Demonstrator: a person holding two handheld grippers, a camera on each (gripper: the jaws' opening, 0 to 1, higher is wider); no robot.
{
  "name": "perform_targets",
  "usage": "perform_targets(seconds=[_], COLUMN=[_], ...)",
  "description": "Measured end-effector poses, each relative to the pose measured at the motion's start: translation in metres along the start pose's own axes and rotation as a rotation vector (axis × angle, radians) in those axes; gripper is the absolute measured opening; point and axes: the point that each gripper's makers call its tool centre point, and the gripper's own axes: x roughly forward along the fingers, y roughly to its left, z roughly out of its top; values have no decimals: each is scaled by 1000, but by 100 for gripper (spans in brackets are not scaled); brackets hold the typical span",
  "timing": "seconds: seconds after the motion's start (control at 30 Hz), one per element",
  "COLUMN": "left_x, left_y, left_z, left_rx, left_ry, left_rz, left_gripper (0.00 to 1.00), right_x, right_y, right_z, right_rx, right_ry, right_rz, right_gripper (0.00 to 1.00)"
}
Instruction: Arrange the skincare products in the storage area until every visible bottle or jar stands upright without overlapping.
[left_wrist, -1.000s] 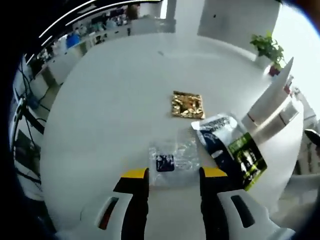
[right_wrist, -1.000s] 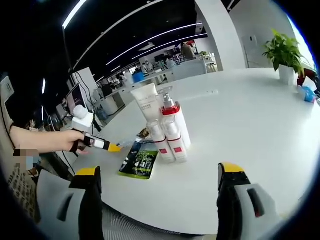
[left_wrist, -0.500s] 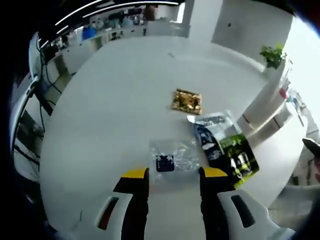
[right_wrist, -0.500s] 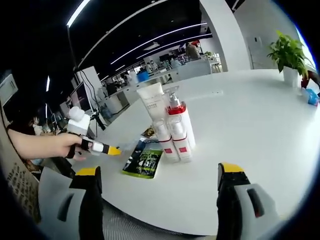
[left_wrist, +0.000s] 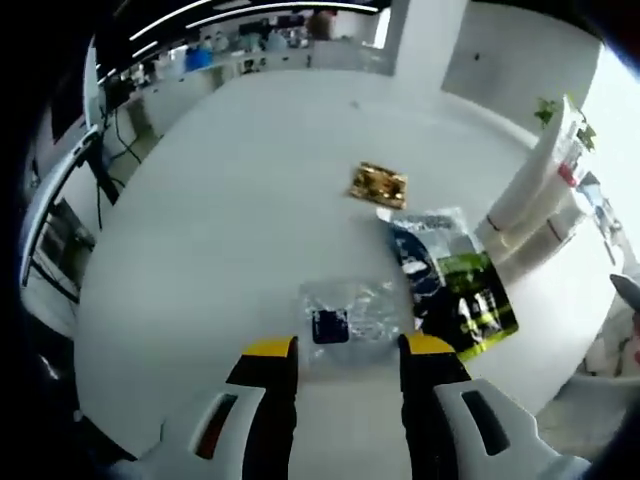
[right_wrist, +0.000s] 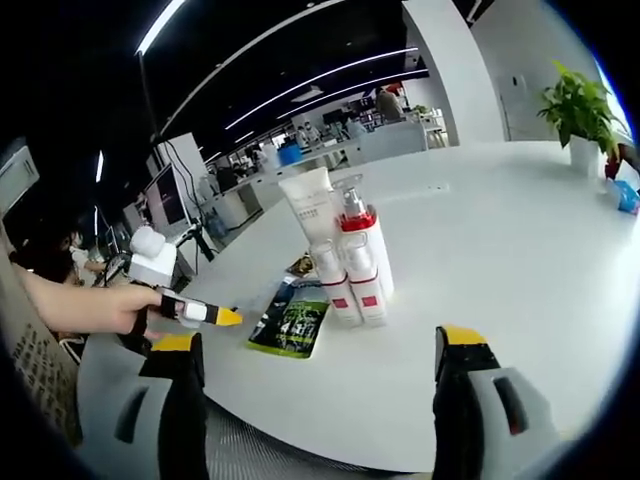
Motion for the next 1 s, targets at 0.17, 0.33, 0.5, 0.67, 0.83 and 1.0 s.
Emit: perform_targets(seconds=[0.17, 0.33, 0.5, 0.67, 0.83, 1.0], left_x=[3, 5, 7, 8, 10, 10], left_y=[-5, -4, -2, -2, -4, -4], left_z=[-10, -13, -12, -12, -12, -12], left_rx=[-17, -33, -40, -52, -49, -33], left_ry=[7, 3, -2, 1, 8, 9], left_rz=[11, 29, 46, 47, 44, 47], left_gripper=[38, 38, 38, 38, 38, 38], right_x=[0, -1, -1, -1, -1, -1], right_y=[-1, -1, -1, -2, -3, -4], right_z=[0, 1, 1, 0, 0, 0], right_rx=[4, 9, 9, 8, 12, 14], right_ry=[-2, -7, -7, -4, -3, -5], right_rz=[-1, -4, -5, -6, -9, -11], right_gripper=[95, 95, 95, 95, 95, 95])
